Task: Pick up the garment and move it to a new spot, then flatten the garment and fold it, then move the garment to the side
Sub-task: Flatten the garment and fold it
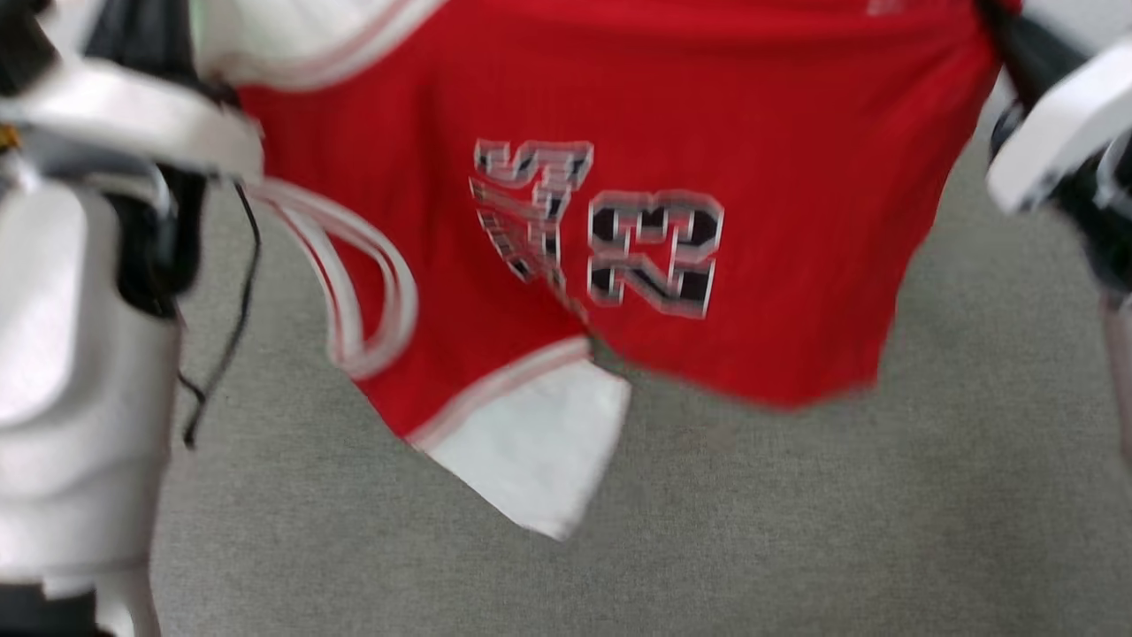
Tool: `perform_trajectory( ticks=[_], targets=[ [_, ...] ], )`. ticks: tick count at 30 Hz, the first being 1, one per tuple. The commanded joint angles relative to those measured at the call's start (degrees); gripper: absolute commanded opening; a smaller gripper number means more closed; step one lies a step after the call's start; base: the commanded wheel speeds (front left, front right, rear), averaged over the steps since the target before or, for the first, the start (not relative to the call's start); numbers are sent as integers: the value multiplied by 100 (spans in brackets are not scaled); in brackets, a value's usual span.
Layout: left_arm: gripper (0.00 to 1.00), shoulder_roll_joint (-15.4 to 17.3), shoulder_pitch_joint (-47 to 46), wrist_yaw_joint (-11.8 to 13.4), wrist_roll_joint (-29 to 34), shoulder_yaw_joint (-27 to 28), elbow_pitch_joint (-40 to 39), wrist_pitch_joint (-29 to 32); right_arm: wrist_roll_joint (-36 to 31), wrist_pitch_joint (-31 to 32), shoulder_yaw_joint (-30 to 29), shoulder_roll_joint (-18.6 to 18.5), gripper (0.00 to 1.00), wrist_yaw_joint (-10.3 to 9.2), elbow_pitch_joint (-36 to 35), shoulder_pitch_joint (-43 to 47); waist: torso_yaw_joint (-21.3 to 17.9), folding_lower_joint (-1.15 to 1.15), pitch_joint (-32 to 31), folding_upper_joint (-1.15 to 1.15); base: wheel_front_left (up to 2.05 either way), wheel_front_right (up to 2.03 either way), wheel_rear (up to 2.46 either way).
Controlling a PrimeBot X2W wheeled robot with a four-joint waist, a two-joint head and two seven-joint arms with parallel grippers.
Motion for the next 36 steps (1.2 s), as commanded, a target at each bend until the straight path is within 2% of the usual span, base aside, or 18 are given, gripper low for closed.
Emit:
perform_trajectory(
  ticks=[1, 10, 18, 22, 27, 32, 36],
  targets=[
    [0, 42, -246, -9, 38, 37, 41, -11, -67, -86, -44, -7, 0, -4, 15, -236, -32, 0, 215, 0, 0, 0, 0],
    [0, 198, -2676, -62, 182, 108, 662, -167, -285, -641, -263, -94, 0, -4, 251, -2437, -55, 0, 1364, 0, 0, 0, 0],
    [0, 267, -4242, -179, 231, 48, 1255, -251, -359, -993, -290, -183, 0, -5, 805, -4147, -27, 0, 2460, 0, 0, 0, 0],
    [0, 279, -4595, -247, 229, -14, 1589, -334, -358, -1182, -166, -134, 0, -4, 1262, -4645, -3, 0, 2877, 0, 0, 0, 0],
    [0, 199, -4598, -325, 159, -114, 2107, -490, -226, -1468, 158, -38, 0, -4, 1859, -4835, 30, 0, 3153, 0, 0, 0, 0],
    [0, 108, -4330, -407, 60, -221, 2639, -639, 29, -1671, 523, 39, 0, -4, 2481, -4683, 63, 0, 3185, 0, 0, 0, 0],
    [0, -44, -3914, -455, -107, -323, 3043, -725, 276, -1793, 830, 60, 0, -4, 2921, -4308, 93, 0, 2983, 0, 0, 0, 0]
  ],
)
